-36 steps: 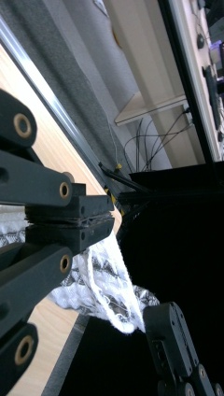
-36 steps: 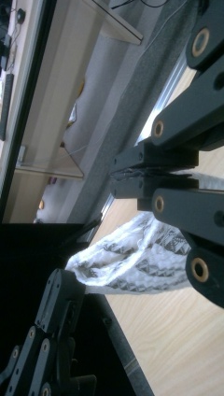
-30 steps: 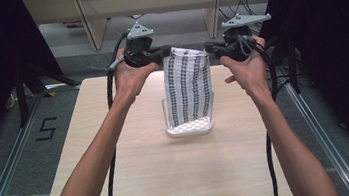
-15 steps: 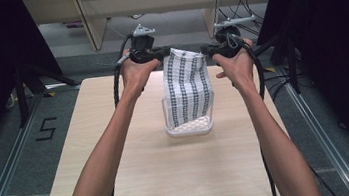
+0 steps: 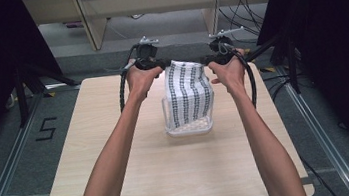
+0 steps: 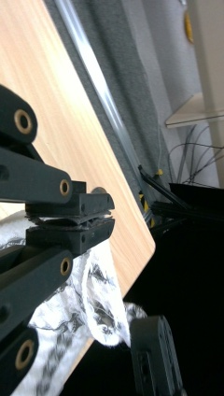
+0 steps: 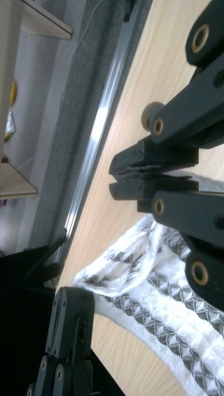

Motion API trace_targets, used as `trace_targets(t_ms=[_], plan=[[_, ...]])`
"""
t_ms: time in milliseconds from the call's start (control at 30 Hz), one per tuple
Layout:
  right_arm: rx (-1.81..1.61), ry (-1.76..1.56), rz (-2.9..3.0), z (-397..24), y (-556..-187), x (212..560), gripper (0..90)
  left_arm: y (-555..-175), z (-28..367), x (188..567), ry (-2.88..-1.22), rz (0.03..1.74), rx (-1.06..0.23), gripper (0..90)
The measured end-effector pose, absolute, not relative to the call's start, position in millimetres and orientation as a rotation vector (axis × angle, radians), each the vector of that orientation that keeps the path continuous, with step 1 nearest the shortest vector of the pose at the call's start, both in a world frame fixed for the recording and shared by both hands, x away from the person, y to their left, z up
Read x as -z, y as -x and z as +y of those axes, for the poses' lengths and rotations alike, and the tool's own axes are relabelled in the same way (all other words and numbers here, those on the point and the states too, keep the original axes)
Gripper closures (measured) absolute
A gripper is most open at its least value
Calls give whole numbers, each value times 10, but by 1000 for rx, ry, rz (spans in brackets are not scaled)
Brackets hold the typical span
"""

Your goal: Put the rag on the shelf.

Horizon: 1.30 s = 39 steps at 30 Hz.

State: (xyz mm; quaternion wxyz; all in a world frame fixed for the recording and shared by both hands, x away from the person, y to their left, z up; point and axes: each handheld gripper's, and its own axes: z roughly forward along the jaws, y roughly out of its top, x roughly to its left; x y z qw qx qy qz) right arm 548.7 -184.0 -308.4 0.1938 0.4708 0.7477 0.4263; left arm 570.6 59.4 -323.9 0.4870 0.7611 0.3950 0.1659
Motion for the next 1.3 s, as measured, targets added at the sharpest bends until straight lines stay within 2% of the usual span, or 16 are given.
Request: trace_targets(t_ms=[233,333,467,533,1100,1233,1300], plan=[[-1153,-1351,2130,-1807,-5565,3212,830,-5767,611,3452,-1865,1006,-370,841],[-1114,-1396,2147,-1820,-5576,3258,802,-5785,614,3529,-1913,1011,-311,747],[-1105,-1423,2141,-1845,-5575,3277,766,-5784,621,3554,-1926,1027,-295,623],[-1098,-1431,2141,-1867,-5574,3275,745,-5784,642,3556,-1918,1039,-289,601],[-1114,-1394,2160,-1937,-5478,3170,669,-5637,737,3410,-1929,1012,-309,592],[-1111,-1386,2161,-1949,-5451,3148,644,-5595,753,3381,-1935,1007,-316,559],[-1124,-1378,2157,-1957,-5427,3128,617,-5565,761,3365,-1935,1011,-319,490]])
